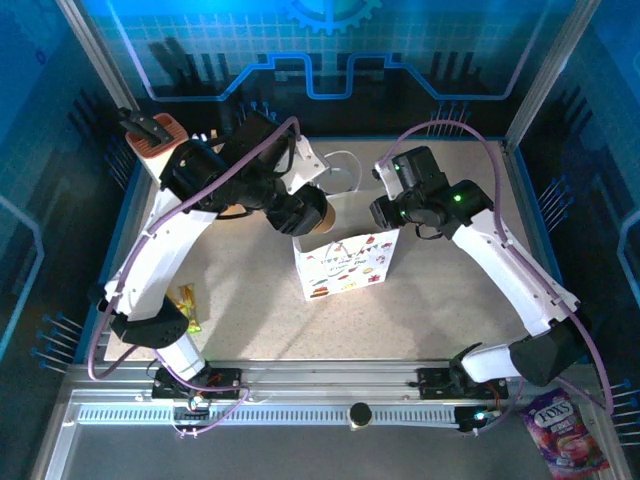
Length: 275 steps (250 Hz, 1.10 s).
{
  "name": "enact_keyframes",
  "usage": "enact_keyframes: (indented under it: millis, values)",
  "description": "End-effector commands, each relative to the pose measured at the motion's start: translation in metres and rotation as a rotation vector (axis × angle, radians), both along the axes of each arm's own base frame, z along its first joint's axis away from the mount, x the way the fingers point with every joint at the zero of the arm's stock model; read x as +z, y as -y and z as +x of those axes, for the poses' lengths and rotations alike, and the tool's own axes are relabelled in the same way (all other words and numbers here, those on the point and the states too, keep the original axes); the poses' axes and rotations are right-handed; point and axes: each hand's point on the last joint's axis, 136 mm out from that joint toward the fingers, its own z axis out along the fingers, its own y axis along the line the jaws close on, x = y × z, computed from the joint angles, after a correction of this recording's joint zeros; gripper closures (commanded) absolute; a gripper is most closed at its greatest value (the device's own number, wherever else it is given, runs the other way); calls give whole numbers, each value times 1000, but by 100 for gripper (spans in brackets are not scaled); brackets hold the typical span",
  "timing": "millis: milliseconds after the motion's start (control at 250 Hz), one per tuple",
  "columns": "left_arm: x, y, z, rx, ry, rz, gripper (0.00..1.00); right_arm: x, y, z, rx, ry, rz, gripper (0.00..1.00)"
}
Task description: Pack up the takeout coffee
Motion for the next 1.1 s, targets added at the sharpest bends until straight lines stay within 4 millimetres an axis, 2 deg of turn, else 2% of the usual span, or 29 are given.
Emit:
enact_keyframes:
  millis: [0, 88, 559, 883, 1095]
  values:
    - [-1, 6, -9, -82, -11, 11, 39, 4, -15, 6, 49, 16, 35, 64]
    - [-6, 8, -8, -105, -17, 28, 39, 3, -20, 10, 75, 19, 37, 71]
    - [-23, 6, -7, -170, -24, 102, 38, 5, -55, 29, 186, 23, 84, 74]
    - [-32, -2, -1, -130, -41, 150, 38, 9, -44, 26, 167, 23, 36, 62]
    - [-41, -7, 5, -104, -71, 169, 39, 10, -36, 23, 152, 26, 9, 57]
